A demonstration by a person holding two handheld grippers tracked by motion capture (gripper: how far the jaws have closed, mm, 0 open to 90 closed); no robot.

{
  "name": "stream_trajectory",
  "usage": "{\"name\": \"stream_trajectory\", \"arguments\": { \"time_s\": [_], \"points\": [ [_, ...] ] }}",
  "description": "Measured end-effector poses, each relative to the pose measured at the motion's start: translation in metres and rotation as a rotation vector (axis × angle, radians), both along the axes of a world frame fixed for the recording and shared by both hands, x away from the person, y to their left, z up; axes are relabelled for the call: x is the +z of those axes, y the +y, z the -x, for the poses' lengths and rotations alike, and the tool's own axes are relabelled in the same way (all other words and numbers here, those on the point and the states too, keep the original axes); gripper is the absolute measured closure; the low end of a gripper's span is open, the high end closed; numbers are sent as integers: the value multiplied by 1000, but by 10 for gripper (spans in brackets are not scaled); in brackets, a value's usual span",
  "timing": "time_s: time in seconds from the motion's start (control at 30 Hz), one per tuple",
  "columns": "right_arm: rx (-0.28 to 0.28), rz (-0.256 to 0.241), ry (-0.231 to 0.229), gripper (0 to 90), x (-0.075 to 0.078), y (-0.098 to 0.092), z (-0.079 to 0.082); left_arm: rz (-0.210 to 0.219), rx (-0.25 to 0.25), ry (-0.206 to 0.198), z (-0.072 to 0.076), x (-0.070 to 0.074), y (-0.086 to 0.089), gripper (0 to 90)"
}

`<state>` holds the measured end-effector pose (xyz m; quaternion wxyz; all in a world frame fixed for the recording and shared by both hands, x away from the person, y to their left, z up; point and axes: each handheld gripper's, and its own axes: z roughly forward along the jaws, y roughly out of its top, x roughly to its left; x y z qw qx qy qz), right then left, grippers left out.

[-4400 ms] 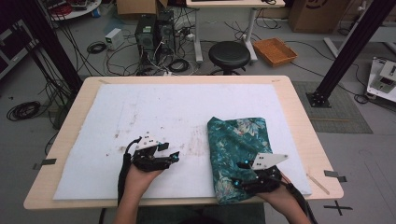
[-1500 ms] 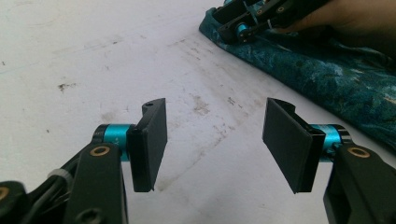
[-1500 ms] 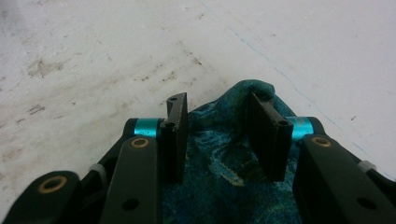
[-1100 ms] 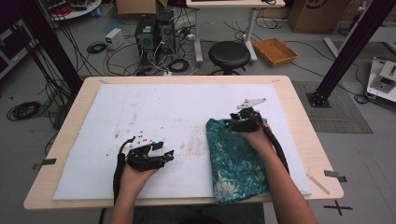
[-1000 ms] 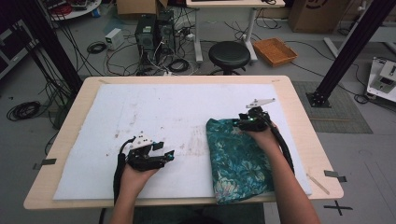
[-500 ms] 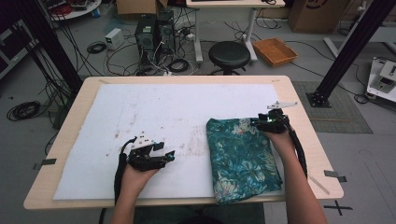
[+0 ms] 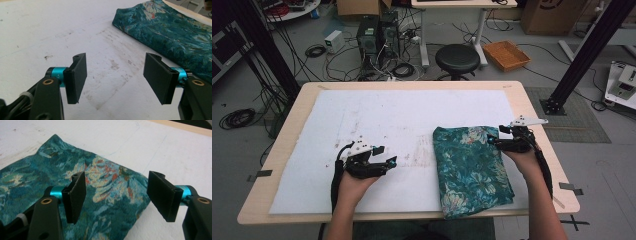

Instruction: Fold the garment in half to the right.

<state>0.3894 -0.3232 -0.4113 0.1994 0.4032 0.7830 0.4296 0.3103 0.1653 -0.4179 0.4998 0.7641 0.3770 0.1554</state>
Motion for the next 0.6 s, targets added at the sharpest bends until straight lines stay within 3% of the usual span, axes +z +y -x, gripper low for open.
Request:
{"name": "stream_trajectory", "arguments": {
  "time_s": [0.33, 0.6],
  "points": [
    [39, -57, -8, 298, -1, -7, 21, 26, -10, -56, 1, 7, 17, 340],
    [80, -73, -25, 276, 1, -9, 38, 13, -10, -58, -3, 3, 22, 331]
  ]
}}
